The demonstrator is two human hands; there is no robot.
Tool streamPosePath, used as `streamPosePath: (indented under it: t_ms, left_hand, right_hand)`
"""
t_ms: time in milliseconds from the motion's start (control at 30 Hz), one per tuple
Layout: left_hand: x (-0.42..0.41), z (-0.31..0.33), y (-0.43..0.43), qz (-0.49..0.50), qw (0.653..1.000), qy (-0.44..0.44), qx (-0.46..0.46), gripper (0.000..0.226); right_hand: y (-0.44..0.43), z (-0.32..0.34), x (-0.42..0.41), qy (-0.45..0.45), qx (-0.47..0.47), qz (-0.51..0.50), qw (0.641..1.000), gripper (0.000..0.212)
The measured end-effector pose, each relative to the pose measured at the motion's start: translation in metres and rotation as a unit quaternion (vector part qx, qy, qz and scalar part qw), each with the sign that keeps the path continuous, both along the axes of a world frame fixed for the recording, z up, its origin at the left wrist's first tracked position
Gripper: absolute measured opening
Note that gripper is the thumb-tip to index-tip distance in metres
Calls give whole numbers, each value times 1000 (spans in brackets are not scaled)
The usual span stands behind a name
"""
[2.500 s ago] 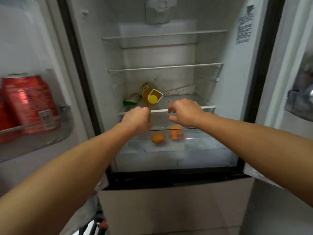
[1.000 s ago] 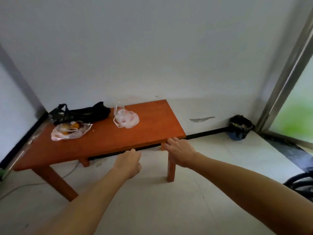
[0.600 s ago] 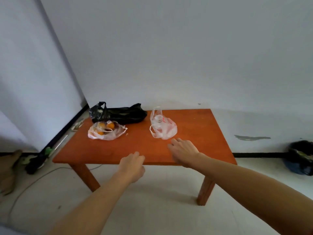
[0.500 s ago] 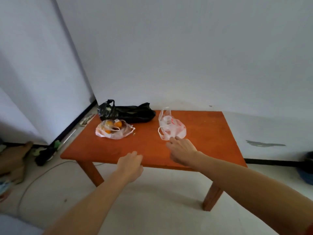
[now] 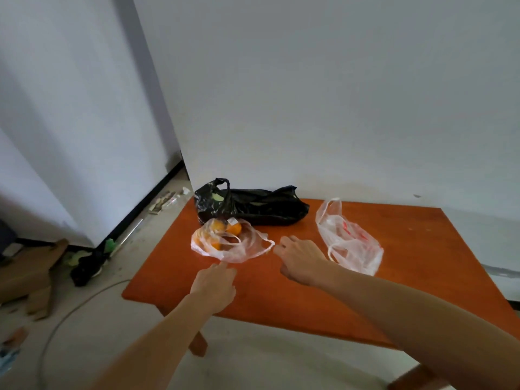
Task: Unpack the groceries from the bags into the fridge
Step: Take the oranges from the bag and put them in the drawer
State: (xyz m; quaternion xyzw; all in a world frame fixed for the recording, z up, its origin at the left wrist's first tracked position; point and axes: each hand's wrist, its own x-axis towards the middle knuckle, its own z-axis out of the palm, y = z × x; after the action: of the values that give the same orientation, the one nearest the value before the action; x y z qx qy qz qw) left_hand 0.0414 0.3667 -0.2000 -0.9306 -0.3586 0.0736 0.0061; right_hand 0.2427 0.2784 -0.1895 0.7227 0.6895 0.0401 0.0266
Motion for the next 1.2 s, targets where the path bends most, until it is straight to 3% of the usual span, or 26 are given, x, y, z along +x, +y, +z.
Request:
streamPosePath:
  t_ms: [333, 667, 867, 1033, 1100, 1200]
  left_hand:
    - [1, -30, 154, -54, 997, 55, -9, 33]
    - [70, -121, 242, -161, 978, 135, -11, 59]
    - [74, -137, 307, -116, 988, 68, -78, 60]
    - [44, -124, 373, -105, 992, 52, -55, 61]
    - [29, -124, 391, -100, 993, 46, -54, 58]
    - [12, -130, 410, -126, 989, 56, -53, 64]
  right_hand:
    - [133, -40, -14, 82, -28, -55, 995, 54]
    - [232, -118, 47, 109, -97, -104, 984, 30]
    - [273, -151, 43, 163, -123, -109, 973, 30]
    - [301, -164, 15, 188, -111, -78, 973, 22]
    - [314, -163, 1, 158, -80, -65, 982, 18]
    - [333, -165, -29, 206, -78, -100, 970, 32]
